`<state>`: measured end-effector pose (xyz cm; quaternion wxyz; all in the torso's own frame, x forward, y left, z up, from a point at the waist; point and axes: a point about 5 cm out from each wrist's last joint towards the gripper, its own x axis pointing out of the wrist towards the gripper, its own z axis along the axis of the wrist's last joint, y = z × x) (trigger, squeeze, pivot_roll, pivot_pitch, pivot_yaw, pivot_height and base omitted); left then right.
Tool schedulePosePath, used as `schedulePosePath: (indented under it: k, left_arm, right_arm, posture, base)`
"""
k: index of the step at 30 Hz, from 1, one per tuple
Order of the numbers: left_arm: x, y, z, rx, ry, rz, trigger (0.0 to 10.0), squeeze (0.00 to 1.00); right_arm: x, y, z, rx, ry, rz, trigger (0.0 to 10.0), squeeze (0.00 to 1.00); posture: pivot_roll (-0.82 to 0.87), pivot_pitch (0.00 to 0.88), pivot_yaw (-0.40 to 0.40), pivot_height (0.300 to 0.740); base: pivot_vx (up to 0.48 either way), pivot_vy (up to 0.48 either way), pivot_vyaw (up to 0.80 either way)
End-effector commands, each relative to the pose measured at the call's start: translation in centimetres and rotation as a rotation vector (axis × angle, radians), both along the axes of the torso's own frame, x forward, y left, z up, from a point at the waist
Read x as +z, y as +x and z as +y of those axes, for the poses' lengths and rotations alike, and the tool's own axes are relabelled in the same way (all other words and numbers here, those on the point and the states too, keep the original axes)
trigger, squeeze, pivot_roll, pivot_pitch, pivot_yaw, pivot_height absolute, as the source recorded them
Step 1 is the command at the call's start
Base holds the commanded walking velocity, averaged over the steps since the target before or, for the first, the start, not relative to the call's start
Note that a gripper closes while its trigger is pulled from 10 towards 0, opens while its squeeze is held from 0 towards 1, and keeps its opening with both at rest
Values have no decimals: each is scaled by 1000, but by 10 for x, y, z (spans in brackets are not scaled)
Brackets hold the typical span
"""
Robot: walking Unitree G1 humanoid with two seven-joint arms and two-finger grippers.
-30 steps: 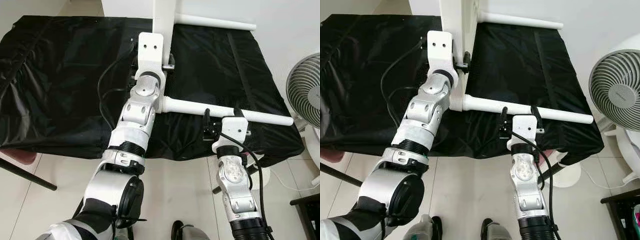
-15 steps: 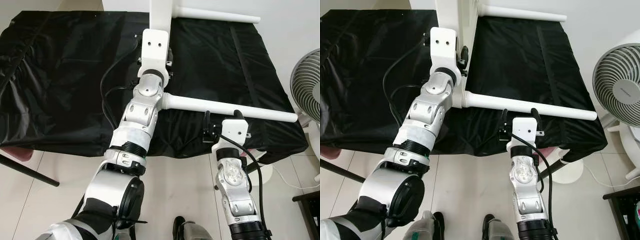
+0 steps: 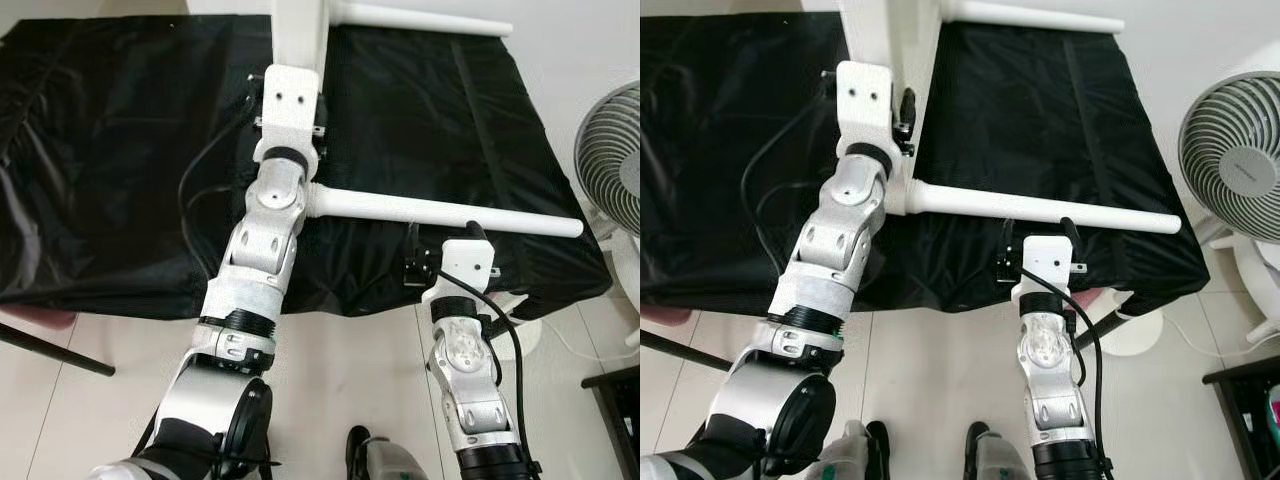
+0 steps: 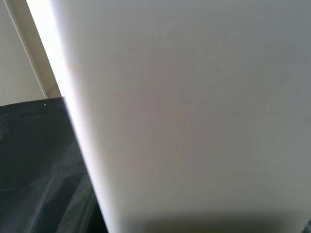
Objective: Building children table
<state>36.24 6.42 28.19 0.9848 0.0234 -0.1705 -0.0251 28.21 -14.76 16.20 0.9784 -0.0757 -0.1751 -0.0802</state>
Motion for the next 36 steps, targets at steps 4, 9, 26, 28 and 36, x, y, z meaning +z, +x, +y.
schedulePosePath:
  k: [4, 9, 26, 28, 36]
  left_arm:
    - [-20, -4, 56, 248, 33, 58, 0, 0]
    - [-16, -14, 88, 341, 60, 34, 0, 0]
    - [-11, -35, 145, 332, 173, -18, 0, 0]
    - [-11, -36, 146, 317, 175, -18, 0, 0]
    - [-24, -44, 146, 146, 269, -5, 0, 0]
  right_arm:
    - [-4, 0, 1, -5, 2, 16, 10000, 0]
    - [-4, 1, 2, 0, 1, 16, 10000, 0]
    - [1, 9, 2, 28, -19, 5, 10000, 0]
    - [1, 9, 2, 29, -20, 4, 10000, 0]
    - [3, 10, 1, 26, -30, -5, 10000, 0]
  posture:
    - [114, 225, 38, 740]
    - [120, 224, 28, 740]
    - [128, 216, -12, 740]
    - [128, 216, -12, 740]
    - [120, 208, -12, 740]
  base:
    - [0, 0, 0]
    - [0, 0, 0]
    - [0, 0, 0]
    - [0, 0, 0]
    - [0, 0, 0]
